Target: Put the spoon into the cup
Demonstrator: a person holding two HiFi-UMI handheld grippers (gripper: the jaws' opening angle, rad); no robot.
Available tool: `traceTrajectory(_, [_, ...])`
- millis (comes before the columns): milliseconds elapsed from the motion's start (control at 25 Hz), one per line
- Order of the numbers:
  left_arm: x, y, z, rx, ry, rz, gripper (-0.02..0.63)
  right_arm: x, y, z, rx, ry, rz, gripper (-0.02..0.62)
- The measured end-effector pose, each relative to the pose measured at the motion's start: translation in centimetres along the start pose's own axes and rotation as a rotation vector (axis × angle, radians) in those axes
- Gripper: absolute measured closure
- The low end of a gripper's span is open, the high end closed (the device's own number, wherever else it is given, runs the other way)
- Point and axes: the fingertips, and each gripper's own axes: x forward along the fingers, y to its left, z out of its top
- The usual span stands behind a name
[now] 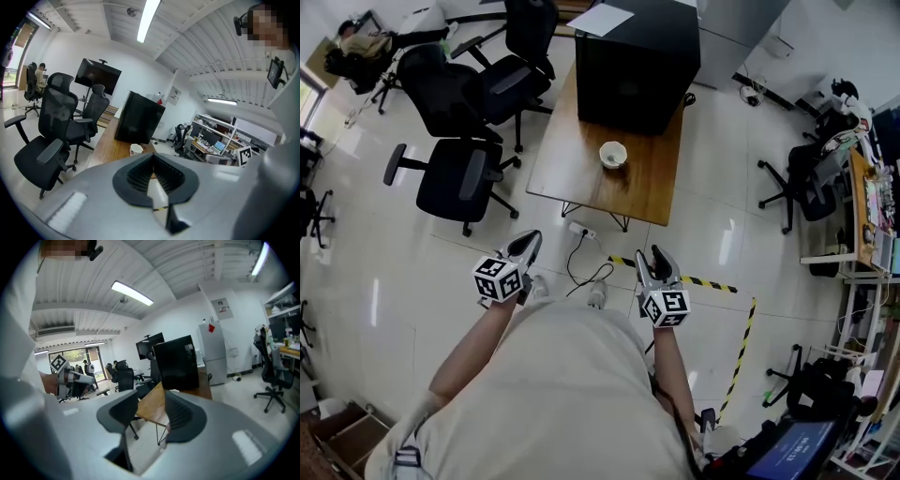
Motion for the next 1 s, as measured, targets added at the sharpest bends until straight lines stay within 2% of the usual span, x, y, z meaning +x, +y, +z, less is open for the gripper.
traceTrajectory(280, [-2.9,4.0,1.6,-0.010,-0.012,-0.048,0.606,2.1,4.9,0.9,0.003,-0.018,-0.055,0.419])
traceTrajectory(480, [-3.8,5.8,2.1,-0.001,0.016,-0.098,0.606,3.0,7.1,0.5,-0.033,0.001,-0.118,0.426])
traceTrajectory(640, [-4.4,7.5,2.1,0.034,0.031,-0.092,0.606,4.5,8.6,0.4,-0.035,-0.018,-0.100,0.426])
traceTrajectory(840, [-4.5,7.9,2.0,0.001,0.002,-0.024,0.606,4.6,7.6,0.7,-0.056,-0.020,-0.055,0.426])
traceTrajectory(1000, [-2.9,6.6,2.1,-0.049,-0.027,-0.006,0.606,4.1,4.2,1.5,-0.049,-0.032,-0.077,0.428])
